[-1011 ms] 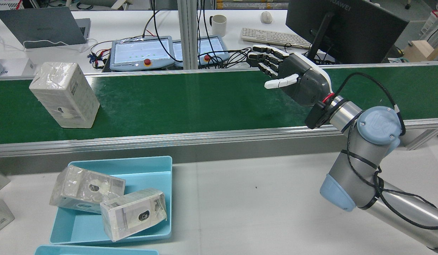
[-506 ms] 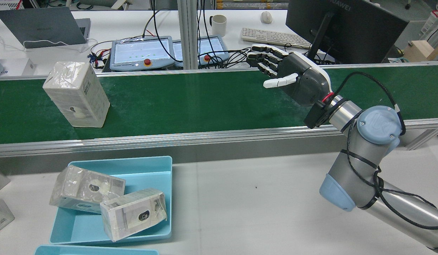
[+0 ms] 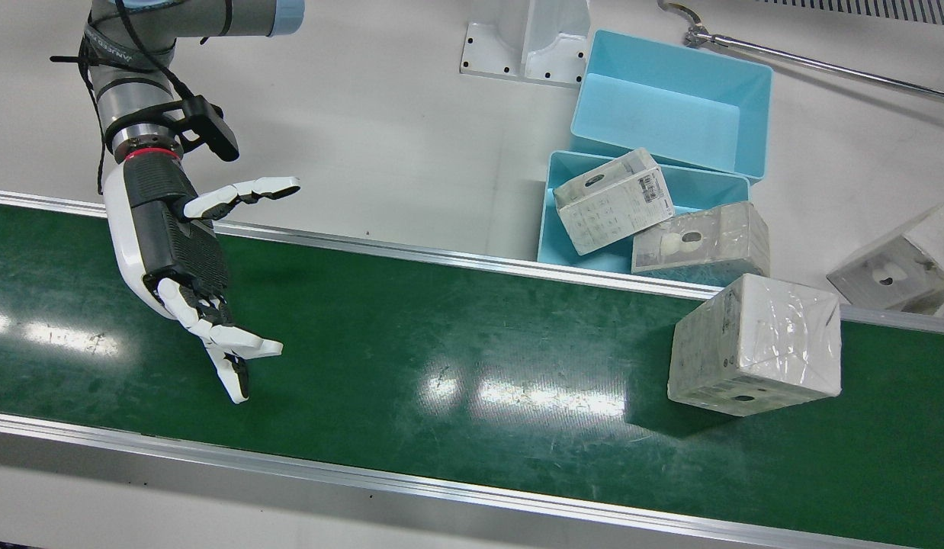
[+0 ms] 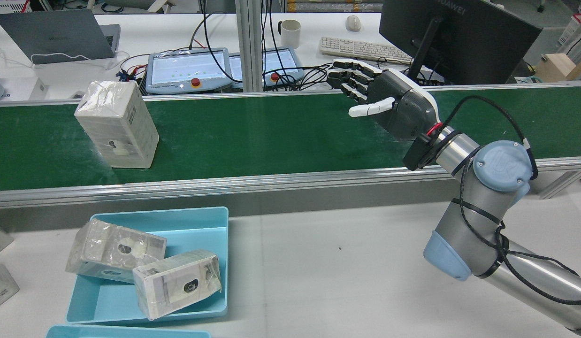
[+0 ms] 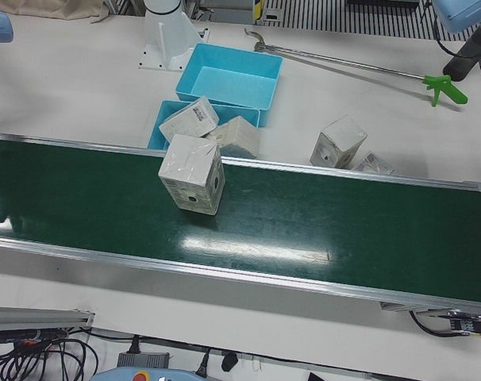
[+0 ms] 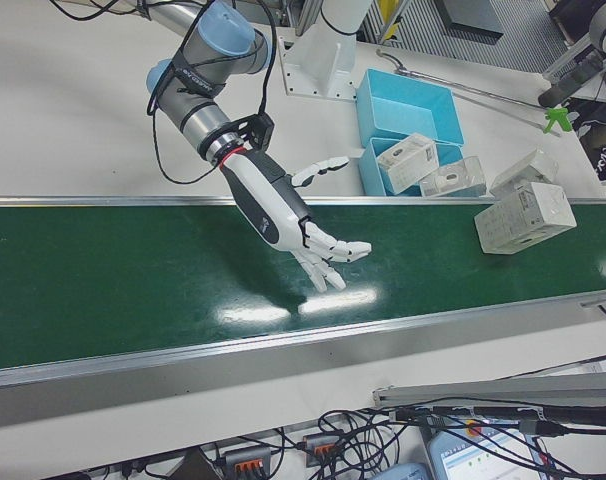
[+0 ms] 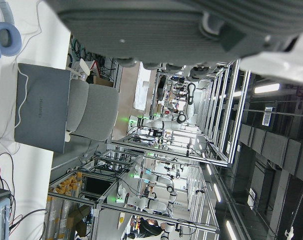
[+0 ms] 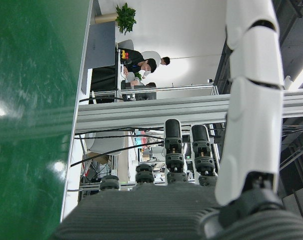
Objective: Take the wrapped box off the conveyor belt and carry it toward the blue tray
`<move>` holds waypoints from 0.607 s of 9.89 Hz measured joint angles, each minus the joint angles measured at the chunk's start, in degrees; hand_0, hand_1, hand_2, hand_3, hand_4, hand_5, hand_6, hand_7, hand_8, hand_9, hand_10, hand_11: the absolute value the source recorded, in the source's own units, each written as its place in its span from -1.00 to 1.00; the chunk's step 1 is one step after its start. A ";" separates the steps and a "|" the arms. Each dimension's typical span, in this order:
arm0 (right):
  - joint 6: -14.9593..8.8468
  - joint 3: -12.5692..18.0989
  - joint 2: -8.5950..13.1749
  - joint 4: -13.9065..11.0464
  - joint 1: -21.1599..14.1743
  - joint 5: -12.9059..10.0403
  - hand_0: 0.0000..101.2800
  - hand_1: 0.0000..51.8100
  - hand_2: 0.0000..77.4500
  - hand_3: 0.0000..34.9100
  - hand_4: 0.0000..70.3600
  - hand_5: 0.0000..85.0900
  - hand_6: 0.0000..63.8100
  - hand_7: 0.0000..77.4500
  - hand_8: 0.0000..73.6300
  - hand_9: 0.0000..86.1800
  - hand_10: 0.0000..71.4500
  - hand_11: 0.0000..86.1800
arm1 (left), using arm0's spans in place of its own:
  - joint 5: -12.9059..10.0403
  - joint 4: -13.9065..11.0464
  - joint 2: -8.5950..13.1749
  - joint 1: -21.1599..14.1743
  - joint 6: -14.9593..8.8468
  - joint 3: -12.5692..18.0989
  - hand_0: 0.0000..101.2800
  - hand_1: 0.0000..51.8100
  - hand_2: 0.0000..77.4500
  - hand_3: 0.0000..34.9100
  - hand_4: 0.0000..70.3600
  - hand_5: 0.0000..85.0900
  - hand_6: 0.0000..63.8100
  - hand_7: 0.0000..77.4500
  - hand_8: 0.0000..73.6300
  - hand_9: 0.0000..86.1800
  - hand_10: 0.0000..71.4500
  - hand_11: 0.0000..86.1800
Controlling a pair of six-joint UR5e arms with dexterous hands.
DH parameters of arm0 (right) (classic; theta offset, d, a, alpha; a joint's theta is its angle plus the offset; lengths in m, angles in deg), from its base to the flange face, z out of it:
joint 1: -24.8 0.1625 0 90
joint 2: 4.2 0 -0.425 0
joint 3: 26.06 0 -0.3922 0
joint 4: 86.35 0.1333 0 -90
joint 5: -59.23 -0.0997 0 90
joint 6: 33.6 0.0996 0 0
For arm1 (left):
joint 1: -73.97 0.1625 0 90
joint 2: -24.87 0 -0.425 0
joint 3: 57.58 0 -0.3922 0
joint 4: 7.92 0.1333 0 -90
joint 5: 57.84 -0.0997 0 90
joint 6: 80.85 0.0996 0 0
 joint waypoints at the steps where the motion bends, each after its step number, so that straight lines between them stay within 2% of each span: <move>1: 0.02 0.01 0.02 0.02 0.00 0.00 -0.06 -0.45 -0.68 -0.33 -0.61 -0.51 -0.76 -0.37 -0.91 -0.84 -0.97 -0.92 | 0.00 0.00 0.00 0.00 0.00 0.00 -1.00 -1.00 -0.97 -1.00 -1.00 -0.99 -1.00 -0.99 -0.99 -1.00 -0.98 -0.99; 6: 0.05 0.11 -0.01 0.03 -0.11 0.00 -0.06 -0.45 -0.68 -0.32 -0.61 -0.51 -0.76 -0.37 -0.93 -0.84 -0.97 -0.92 | 0.00 0.00 0.00 0.00 0.00 0.00 -1.00 -1.00 -0.97 -1.00 -1.00 -0.97 -1.00 -0.99 -0.99 -1.00 -0.98 -1.00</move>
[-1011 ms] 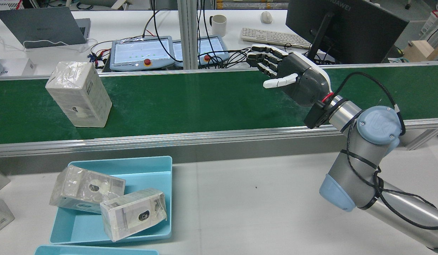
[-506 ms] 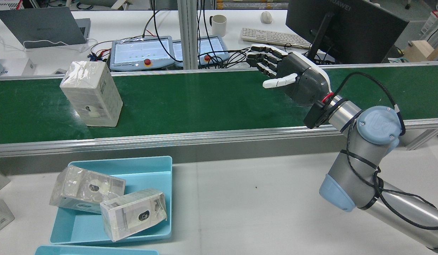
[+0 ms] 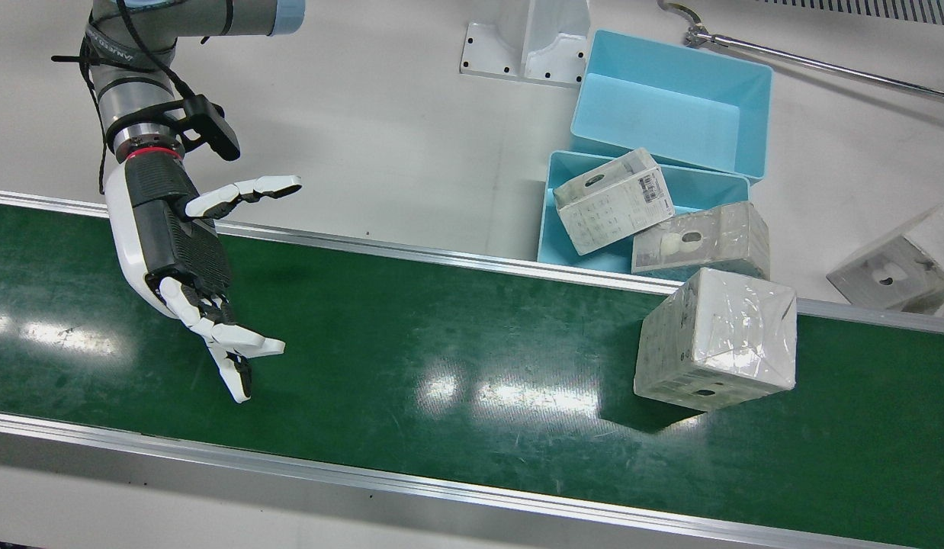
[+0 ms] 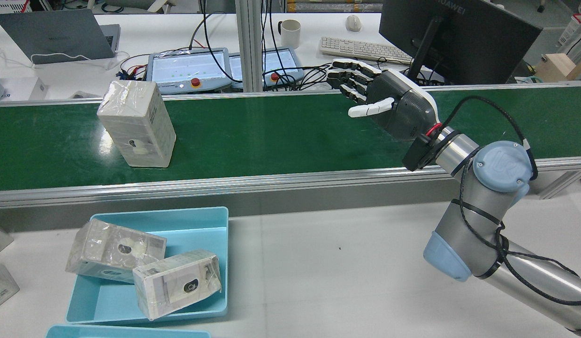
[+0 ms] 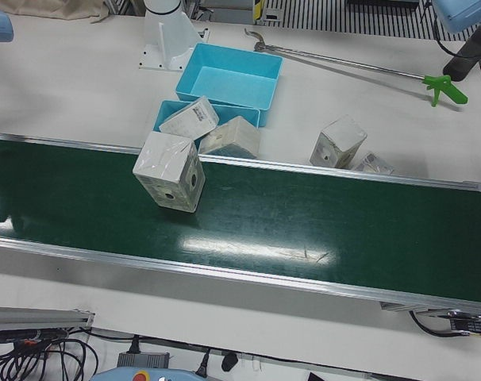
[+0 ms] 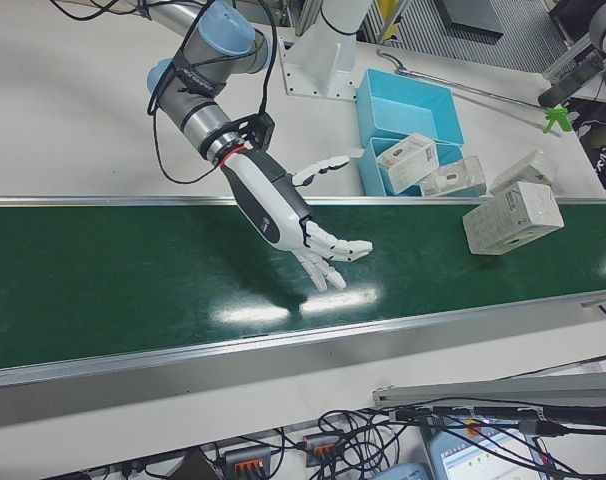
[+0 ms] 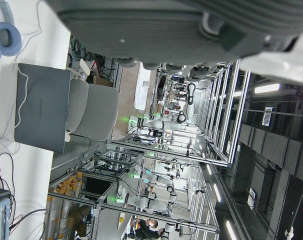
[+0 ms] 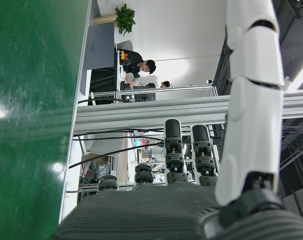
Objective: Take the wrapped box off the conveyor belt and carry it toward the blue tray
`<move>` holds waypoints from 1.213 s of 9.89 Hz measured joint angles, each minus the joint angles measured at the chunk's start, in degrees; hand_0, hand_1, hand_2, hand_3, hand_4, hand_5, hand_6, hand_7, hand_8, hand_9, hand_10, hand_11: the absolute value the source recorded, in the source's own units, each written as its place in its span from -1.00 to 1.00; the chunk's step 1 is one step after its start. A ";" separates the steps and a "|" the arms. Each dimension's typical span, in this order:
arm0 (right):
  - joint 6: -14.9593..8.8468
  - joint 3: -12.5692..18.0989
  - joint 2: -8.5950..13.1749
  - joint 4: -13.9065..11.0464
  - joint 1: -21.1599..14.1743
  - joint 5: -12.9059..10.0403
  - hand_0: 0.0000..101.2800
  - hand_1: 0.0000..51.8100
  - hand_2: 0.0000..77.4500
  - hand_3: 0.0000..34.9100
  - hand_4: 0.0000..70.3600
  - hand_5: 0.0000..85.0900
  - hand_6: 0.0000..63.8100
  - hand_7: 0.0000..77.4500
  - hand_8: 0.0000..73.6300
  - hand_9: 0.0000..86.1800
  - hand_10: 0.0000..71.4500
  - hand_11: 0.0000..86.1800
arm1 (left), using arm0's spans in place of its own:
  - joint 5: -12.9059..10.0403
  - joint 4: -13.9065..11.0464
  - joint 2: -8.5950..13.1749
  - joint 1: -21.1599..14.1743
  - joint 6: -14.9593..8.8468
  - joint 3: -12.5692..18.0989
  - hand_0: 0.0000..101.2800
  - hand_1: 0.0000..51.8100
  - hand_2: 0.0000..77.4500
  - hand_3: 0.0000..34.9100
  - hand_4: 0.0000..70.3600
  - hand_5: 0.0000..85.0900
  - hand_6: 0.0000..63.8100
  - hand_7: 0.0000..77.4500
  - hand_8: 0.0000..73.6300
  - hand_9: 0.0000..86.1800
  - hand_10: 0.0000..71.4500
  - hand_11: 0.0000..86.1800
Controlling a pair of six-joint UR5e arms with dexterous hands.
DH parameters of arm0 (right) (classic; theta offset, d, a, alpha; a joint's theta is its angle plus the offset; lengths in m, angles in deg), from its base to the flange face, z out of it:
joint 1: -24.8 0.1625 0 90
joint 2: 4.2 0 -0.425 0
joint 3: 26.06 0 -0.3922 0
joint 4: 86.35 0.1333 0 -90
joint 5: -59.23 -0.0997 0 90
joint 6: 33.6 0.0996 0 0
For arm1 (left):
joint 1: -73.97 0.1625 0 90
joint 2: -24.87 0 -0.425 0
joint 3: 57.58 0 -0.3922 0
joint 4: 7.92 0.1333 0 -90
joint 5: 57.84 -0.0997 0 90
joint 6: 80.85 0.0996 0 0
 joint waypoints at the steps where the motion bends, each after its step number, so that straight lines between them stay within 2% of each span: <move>1: -0.03 0.01 0.02 0.00 -0.05 0.00 -0.06 -0.45 -0.68 -0.32 -0.61 -0.51 -0.76 -0.37 -0.93 -0.84 -0.97 -0.92 | 0.00 0.00 0.00 0.00 0.00 0.00 -1.00 -1.00 -0.99 -1.00 -1.00 -0.97 -1.00 -0.99 -0.99 -1.00 -1.00 -0.99; 2: -0.02 0.01 0.08 0.00 -0.08 0.00 -0.06 -0.45 -0.68 -0.24 -0.61 -0.51 -0.76 -0.37 -0.93 -0.84 -0.97 -0.92 | 0.00 0.00 0.00 0.00 0.00 0.00 -1.00 -1.00 -0.99 -1.00 -1.00 -0.97 -1.00 -0.99 -0.99 -1.00 -1.00 -0.99; 11: -0.05 0.12 0.15 0.09 -0.17 0.00 -0.06 -0.45 -0.68 -0.26 -0.60 -0.50 -0.74 -0.34 -0.93 -0.84 -0.97 -0.92 | 0.00 0.00 0.00 0.00 0.00 0.00 -1.00 -1.00 -0.97 -1.00 -1.00 -0.99 -1.00 -0.99 -0.99 -1.00 -0.98 -1.00; 12: -0.08 0.11 0.15 0.09 -0.22 0.00 -0.06 -0.45 -0.68 -0.26 -0.63 -0.50 -0.81 -0.39 -0.93 -0.84 -0.97 -0.92 | 0.00 0.00 0.00 0.00 0.00 0.00 -1.00 -1.00 -0.97 -1.00 -1.00 -0.99 -1.00 -0.99 -0.99 -1.00 -0.98 -1.00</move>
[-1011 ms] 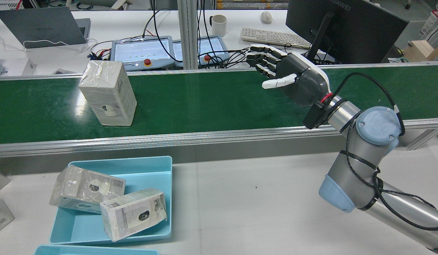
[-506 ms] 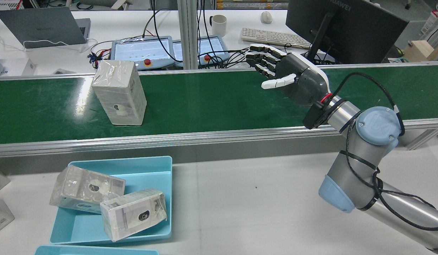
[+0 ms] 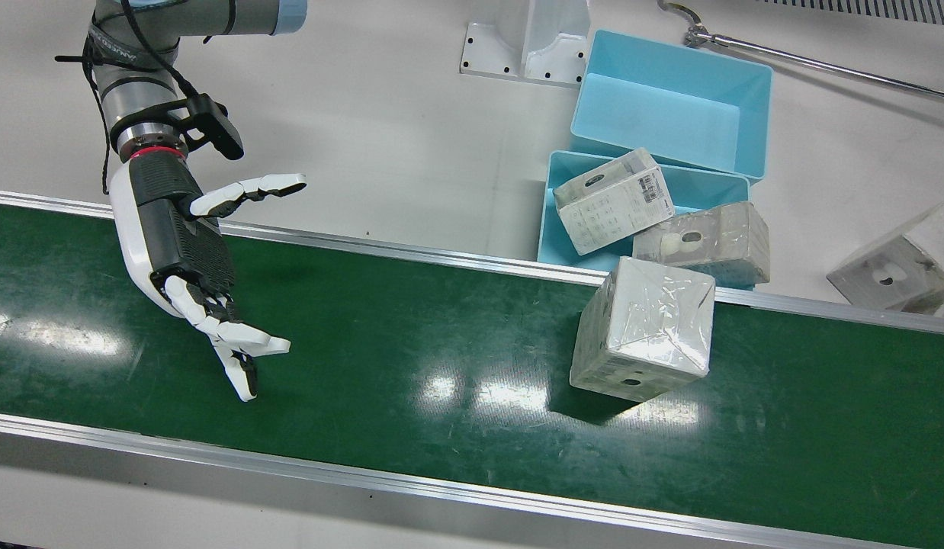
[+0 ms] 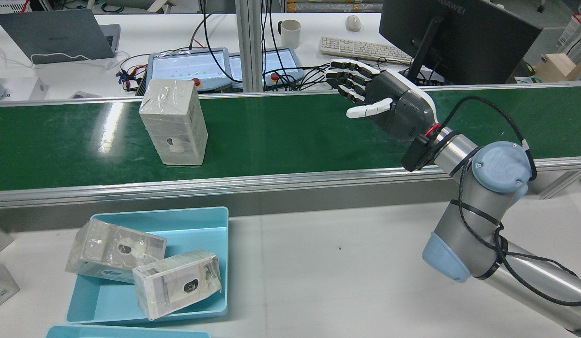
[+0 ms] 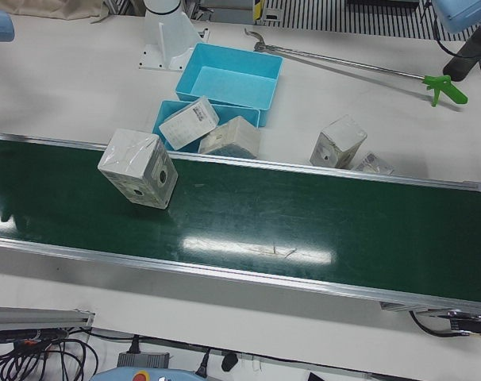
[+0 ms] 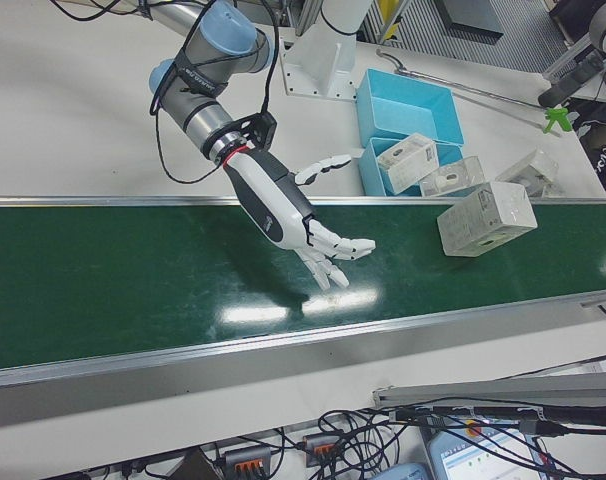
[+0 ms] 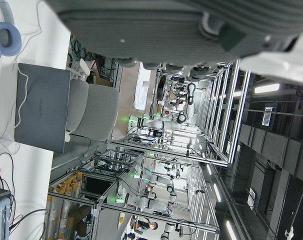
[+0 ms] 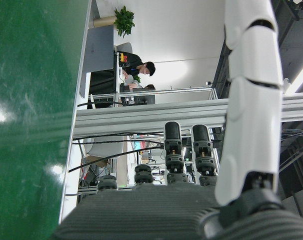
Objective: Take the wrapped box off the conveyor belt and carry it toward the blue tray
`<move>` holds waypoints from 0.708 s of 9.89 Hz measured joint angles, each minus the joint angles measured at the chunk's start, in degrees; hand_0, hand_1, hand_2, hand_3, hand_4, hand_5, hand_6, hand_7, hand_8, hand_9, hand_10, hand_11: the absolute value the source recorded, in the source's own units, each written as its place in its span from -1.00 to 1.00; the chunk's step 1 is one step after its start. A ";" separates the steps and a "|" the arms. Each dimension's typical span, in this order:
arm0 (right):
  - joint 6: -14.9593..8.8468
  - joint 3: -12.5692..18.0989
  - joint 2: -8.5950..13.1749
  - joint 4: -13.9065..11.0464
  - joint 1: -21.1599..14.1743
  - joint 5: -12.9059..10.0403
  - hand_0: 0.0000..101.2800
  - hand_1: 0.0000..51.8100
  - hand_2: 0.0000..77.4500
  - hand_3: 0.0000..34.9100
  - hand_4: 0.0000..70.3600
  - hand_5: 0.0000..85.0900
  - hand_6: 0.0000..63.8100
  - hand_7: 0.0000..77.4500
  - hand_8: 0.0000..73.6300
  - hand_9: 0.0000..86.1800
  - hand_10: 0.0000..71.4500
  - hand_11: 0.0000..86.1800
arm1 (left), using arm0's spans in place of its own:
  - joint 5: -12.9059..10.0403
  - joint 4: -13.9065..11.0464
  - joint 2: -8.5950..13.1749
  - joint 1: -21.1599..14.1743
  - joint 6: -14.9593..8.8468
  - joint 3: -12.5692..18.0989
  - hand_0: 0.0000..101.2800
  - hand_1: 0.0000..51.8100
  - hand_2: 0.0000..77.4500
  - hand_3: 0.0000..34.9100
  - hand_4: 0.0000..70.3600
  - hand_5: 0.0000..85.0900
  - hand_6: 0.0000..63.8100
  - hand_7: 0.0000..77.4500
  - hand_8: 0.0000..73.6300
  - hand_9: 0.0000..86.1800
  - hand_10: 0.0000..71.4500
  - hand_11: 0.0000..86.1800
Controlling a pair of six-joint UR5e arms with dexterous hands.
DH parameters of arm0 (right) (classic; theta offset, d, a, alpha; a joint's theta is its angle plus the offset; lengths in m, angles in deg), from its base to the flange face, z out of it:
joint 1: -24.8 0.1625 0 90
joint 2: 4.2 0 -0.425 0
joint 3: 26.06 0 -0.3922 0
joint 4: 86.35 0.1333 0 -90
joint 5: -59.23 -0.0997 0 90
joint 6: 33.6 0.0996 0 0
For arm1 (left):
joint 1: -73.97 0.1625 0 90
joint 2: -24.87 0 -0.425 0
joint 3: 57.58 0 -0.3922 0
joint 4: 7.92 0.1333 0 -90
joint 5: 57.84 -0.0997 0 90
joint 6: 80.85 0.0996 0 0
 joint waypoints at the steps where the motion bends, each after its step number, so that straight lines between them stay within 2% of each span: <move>1: -0.05 -0.04 0.00 0.00 -0.06 0.00 -0.06 -0.45 -0.68 -0.26 -0.61 -0.51 -0.76 -0.37 -0.93 -0.84 -0.97 -0.92 | 0.00 0.00 0.00 0.00 0.00 0.00 -1.00 -1.00 -0.97 -1.00 -1.00 -0.99 -1.00 -0.99 -0.99 -1.00 -0.98 -1.00; 5: -0.41 -0.66 0.12 0.00 -0.78 -0.18 -0.05 -0.45 -0.66 -0.27 -0.61 -0.51 -0.76 -0.34 -0.93 -0.84 -0.97 -0.92 | 0.00 0.00 0.00 0.00 0.00 0.00 -1.00 -1.00 -0.97 -1.00 -1.00 -0.99 -1.00 -0.99 -0.99 -1.00 -0.98 -1.00; 7: -0.55 -0.80 0.31 -0.07 -2.76 -3.02 -0.06 -0.45 -0.65 -0.33 -0.61 -0.51 -0.76 -0.34 -0.93 -0.81 -0.97 -0.92 | 0.00 0.00 0.00 0.00 0.00 0.00 -1.00 -1.00 -0.97 -1.00 -1.00 -0.99 -1.00 -0.99 -0.99 -1.00 -0.98 -1.00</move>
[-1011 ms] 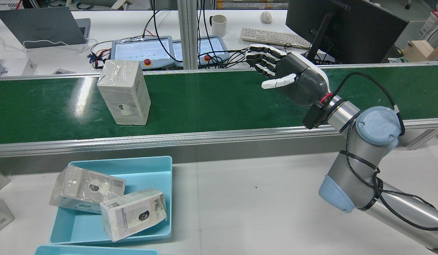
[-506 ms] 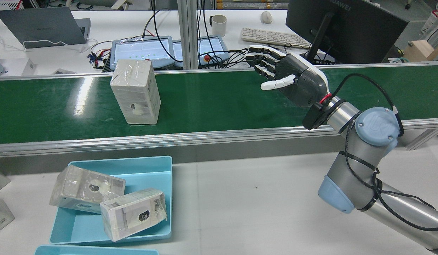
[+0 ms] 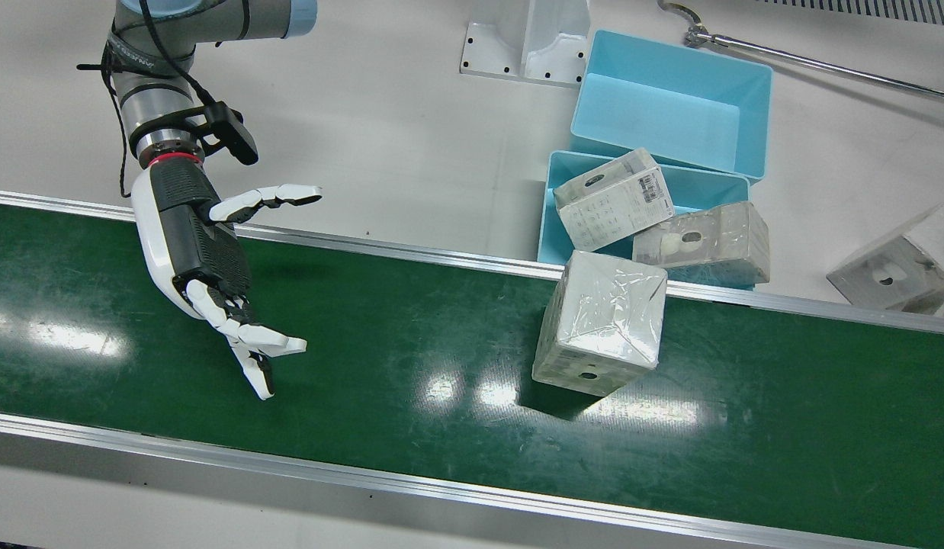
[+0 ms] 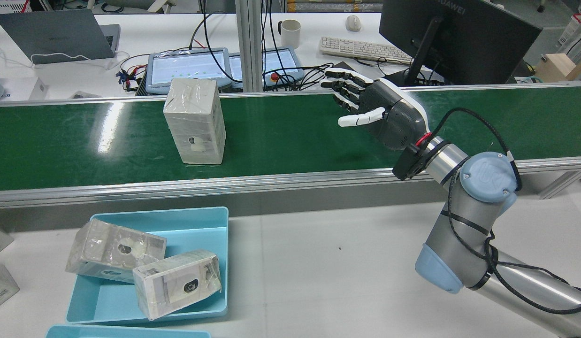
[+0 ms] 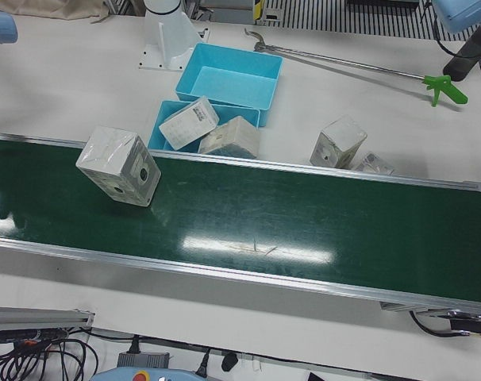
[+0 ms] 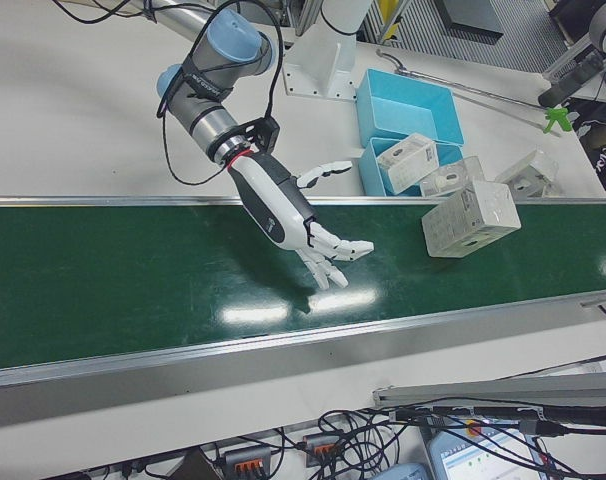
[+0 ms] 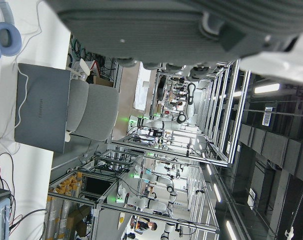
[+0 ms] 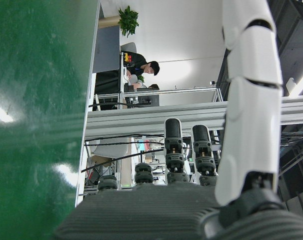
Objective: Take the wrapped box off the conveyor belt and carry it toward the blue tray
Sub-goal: 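Reach the right hand to the wrapped white box and close fingers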
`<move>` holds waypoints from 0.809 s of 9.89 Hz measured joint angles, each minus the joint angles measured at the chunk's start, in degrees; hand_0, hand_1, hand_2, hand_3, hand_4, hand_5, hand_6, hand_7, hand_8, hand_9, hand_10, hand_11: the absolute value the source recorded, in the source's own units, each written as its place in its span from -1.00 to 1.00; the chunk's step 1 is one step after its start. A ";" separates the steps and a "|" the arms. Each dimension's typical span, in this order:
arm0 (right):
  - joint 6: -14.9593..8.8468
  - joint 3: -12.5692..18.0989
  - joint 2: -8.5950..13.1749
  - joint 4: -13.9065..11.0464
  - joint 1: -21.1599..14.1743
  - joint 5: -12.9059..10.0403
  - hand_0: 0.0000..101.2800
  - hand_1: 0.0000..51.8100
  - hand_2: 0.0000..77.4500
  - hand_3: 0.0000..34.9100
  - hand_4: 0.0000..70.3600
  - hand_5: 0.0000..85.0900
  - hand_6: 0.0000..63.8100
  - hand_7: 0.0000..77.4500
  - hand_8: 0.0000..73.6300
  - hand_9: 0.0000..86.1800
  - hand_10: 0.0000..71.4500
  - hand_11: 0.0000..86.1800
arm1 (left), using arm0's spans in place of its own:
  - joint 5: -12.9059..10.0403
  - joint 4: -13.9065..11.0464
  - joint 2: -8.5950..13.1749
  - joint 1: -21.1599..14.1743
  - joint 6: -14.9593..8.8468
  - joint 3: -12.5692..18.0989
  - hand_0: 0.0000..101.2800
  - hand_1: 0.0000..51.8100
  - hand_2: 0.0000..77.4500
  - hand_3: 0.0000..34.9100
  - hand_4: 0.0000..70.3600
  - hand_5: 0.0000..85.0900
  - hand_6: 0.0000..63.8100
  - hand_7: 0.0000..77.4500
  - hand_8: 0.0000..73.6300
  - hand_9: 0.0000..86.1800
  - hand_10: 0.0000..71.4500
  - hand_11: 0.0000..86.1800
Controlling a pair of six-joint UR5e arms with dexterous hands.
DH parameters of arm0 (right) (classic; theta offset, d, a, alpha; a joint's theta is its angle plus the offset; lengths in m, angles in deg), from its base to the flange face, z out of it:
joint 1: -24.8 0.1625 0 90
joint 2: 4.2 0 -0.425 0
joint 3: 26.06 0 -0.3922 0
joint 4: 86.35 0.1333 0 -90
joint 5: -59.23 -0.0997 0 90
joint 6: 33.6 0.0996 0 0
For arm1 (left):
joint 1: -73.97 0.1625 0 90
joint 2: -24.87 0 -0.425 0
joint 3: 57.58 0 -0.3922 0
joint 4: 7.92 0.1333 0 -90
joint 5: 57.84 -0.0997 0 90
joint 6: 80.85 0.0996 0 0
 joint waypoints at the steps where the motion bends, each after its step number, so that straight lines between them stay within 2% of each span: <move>1: -0.05 -0.06 0.52 -0.13 -1.56 -1.96 -0.05 -0.45 -0.62 -0.33 -0.61 -0.51 -0.76 -0.34 -0.94 -0.81 -0.98 -0.92 | 0.00 0.00 0.00 0.00 0.00 0.00 -1.00 -1.00 -0.97 -1.00 -1.00 -0.97 -1.00 -0.99 -0.99 -1.00 -0.98 -1.00; 3: -0.25 -0.59 3.04 -0.51 -4.68 -5.46 -0.05 -0.45 -0.61 -0.40 -0.58 -0.51 -0.74 -0.38 -0.94 -0.87 -0.97 -0.95 | 0.00 0.00 0.00 0.00 0.00 0.00 -1.00 -1.00 -0.97 -1.00 -1.00 -0.99 -1.00 -0.99 -0.99 -1.00 -0.98 -1.00; 4: -0.38 -1.15 4.44 -0.70 -5.50 -6.50 -0.04 -0.39 -0.59 -0.59 -0.55 -0.50 -0.73 -0.38 -0.99 -0.90 -0.98 -0.95 | 0.00 0.00 0.00 0.00 0.00 0.00 -1.00 -1.00 -0.99 -1.00 -1.00 -0.99 -1.00 -0.99 -0.99 -1.00 -0.98 -1.00; 5: -0.61 -1.65 5.43 -0.87 -5.93 -7.01 -0.04 -0.39 -0.59 -0.59 -0.55 -0.50 -0.73 -0.38 -0.99 -0.90 -0.98 -0.95 | 0.00 0.00 0.00 0.00 0.00 0.00 -1.00 -1.00 -0.97 -1.00 -1.00 -0.99 -1.00 -0.99 -0.99 -1.00 -0.98 -1.00; 6: -0.85 -2.26 6.12 -0.98 -6.15 -7.25 -0.03 -0.22 -0.52 -0.78 -0.52 -0.49 -0.69 -0.35 -0.99 -0.89 -0.98 -0.95 | 0.00 0.00 0.00 0.00 0.00 0.00 -1.00 -1.00 -0.97 -1.00 -1.00 -0.99 -1.00 -0.99 -0.99 -1.00 -0.98 -1.00; 7: -0.99 -3.03 6.89 -1.05 -6.26 -7.33 -0.03 -0.22 -0.52 -0.78 -0.52 -0.49 -0.69 -0.35 -0.99 -0.89 -0.98 -0.95 | 0.00 0.00 0.00 0.00 0.00 0.00 -1.00 -1.00 -0.97 -1.00 -1.00 -0.99 -1.00 -0.99 -0.99 -1.00 -0.98 -0.99; 8: -1.09 -3.85 7.93 -1.30 -6.38 -7.35 0.05 -0.09 -0.37 -0.93 -0.44 -0.46 -0.69 -0.34 -0.99 -0.85 -0.98 -0.96 | 0.00 0.00 0.00 0.00 0.00 0.00 -1.00 -1.00 -0.97 -1.00 -1.00 -0.99 -1.00 -0.99 -0.99 -1.00 -1.00 -1.00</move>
